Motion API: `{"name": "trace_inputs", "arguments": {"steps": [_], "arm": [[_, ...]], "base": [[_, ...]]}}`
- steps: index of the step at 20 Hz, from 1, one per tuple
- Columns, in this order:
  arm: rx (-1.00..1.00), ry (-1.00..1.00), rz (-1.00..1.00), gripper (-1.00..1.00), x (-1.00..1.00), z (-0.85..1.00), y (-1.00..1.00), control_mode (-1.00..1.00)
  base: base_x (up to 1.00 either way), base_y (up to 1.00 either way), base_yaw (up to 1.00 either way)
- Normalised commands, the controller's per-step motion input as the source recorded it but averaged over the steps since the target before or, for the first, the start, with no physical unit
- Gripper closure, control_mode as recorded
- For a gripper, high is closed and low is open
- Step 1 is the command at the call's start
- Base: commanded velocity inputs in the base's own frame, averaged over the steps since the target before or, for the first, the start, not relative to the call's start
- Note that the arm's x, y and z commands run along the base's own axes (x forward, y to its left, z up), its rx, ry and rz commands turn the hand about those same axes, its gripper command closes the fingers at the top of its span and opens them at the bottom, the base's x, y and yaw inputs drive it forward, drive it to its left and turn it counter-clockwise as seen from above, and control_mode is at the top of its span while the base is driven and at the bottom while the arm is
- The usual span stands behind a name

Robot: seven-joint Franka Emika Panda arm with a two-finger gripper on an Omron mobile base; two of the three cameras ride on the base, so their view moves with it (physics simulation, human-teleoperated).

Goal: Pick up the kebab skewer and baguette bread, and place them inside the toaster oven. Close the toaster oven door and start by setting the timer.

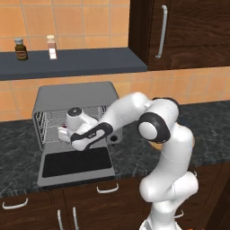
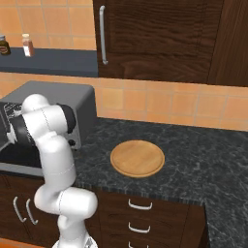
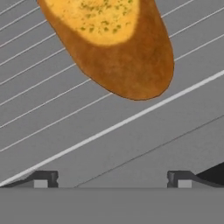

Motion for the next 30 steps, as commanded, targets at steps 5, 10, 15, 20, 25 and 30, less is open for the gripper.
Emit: {"name": "trace_inputs", "arguments": {"steps": [5, 10, 15, 20, 25, 30], "arm": [[0.0, -0.05, -0.01, -1.0, -0.42, -0.05, -0.08, -1.0], [0.0, 0.0, 0.0, -1.0, -0.83, 0.02, -0.29, -1.0], [0.0, 0.0, 0.0, -1.0, -0.68, 0.21, -0.34, -1.0], [0.0, 0.0, 0.05, -1.0, -0.83, 0.31, -0.29, -1.0], [0.0, 0.07, 0.21, -1.0, -0.73, 0.5, -0.2, -1.0], [0.0, 0.12, 0.2, -1.0, -0.66, 0.21, -0.06, -1.0]], "base": [[0.0, 0.0, 0.0], [0.0, 0.0, 0.0], [0.0, 0.0, 0.0], [0.0, 0.0, 0.0], [0.0, 0.0, 0.0], [0.0, 0.0, 0.0]]}}
